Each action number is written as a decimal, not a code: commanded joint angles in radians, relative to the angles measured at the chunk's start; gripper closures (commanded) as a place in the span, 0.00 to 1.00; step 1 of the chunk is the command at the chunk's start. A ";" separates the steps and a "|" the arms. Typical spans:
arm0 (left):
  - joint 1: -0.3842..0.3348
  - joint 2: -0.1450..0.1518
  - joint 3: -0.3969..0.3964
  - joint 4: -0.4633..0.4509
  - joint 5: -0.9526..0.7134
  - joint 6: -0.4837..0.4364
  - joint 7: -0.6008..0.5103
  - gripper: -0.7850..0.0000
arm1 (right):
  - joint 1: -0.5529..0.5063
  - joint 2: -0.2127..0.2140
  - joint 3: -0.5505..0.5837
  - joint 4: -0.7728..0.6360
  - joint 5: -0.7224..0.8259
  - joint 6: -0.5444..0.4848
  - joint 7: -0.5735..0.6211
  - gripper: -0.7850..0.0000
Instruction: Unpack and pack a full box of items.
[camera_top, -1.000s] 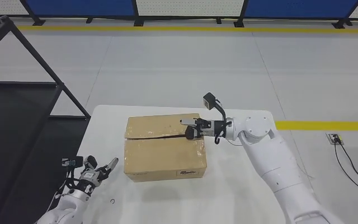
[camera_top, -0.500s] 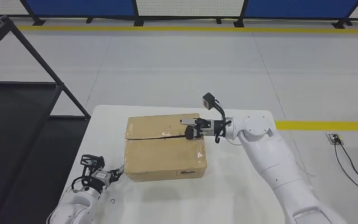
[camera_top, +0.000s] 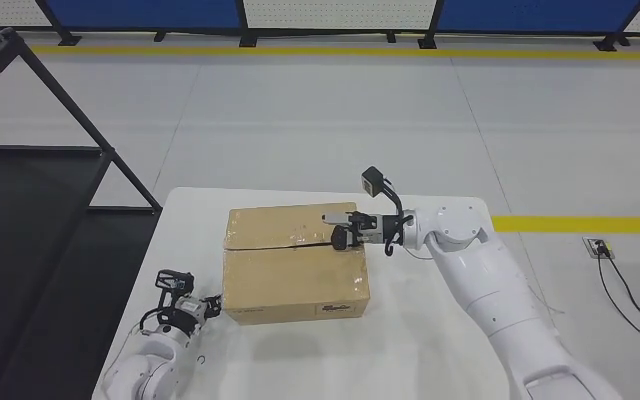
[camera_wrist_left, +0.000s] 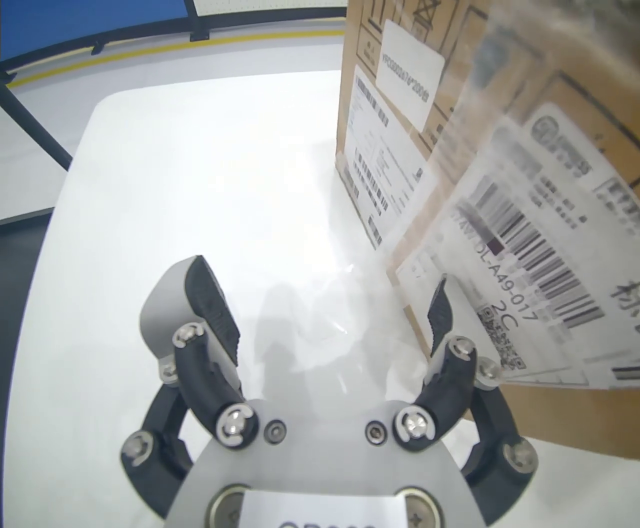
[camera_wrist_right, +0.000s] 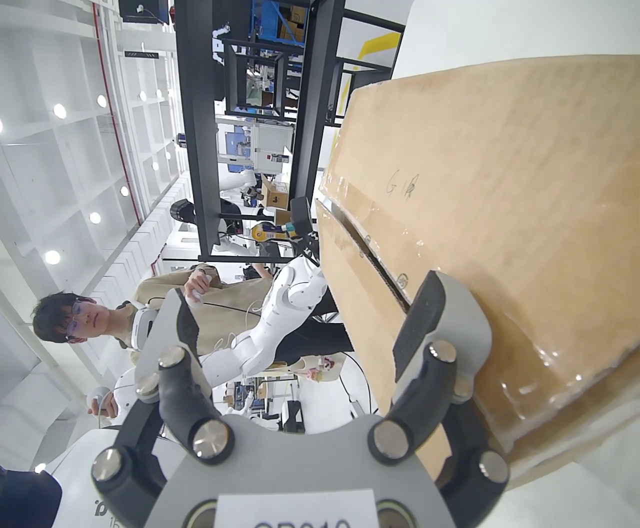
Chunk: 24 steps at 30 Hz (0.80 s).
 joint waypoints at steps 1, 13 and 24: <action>-0.009 -0.004 0.005 0.014 0.002 0.026 0.019 0.00 | 0.001 0.000 -0.002 0.002 0.001 -0.002 0.000 0.00; -0.027 -0.021 0.009 0.060 0.038 0.182 0.087 0.00 | 0.010 -0.001 -0.016 0.008 0.003 -0.005 0.003 0.00; -0.019 -0.030 0.005 0.074 0.088 0.236 0.127 0.00 | 0.025 -0.006 -0.034 0.027 0.008 -0.007 0.006 0.00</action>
